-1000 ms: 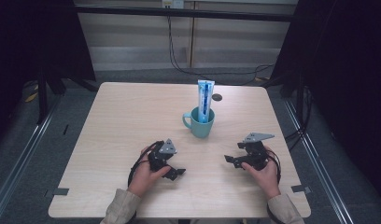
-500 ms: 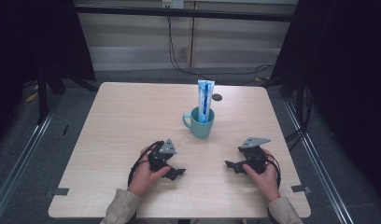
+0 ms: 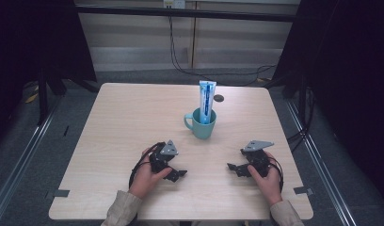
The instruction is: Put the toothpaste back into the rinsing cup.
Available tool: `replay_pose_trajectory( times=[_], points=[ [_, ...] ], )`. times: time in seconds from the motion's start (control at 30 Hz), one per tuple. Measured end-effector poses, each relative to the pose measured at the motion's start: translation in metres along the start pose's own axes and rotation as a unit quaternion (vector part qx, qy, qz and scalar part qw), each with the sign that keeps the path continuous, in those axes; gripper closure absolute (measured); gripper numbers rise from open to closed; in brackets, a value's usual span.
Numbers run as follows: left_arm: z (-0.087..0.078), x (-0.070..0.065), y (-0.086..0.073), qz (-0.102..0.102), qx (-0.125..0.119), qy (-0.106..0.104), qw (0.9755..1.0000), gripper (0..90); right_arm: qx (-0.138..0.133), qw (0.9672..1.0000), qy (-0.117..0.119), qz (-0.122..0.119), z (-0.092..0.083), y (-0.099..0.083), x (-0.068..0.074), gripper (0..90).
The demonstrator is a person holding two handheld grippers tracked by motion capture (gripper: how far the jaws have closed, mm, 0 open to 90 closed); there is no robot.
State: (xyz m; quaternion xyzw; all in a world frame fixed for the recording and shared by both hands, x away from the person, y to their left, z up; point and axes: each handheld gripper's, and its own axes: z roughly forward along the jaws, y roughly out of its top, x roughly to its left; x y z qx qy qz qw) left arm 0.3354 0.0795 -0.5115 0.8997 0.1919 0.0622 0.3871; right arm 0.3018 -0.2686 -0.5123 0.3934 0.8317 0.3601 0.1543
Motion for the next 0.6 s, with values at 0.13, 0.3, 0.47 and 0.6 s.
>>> replay_pose_trajectory(
  times=[0.13, 0.3, 0.47, 0.6],
  points=[
    [-0.0001, 0.0001, 0.0, 0.002, 0.001, 0.0, 1.0, 7.0, 0.001, 1.0, 0.001, 0.001, 0.0003, 0.0001, -0.0007, 12.5],
    [-0.0002, 0.0002, 0.0, 0.003, 0.002, 0.001, 1.0, 7.0, 0.0, 1.0, 0.0, 0.0, 0.0006, 0.0001, -0.0011, 12.5],
    [-0.0002, 0.0002, 0.0001, 0.003, 0.002, 0.001, 1.0, 7.0, 0.0, 1.0, 0.0, -0.001, 0.0006, 0.0002, -0.0012, 12.5],
    [-0.0002, 0.0001, 0.0, 0.003, 0.002, 0.002, 1.0, 6.9, 0.0, 1.0, 0.0, -0.001, 0.0006, 0.0002, -0.0011, 12.5]
  ],
)
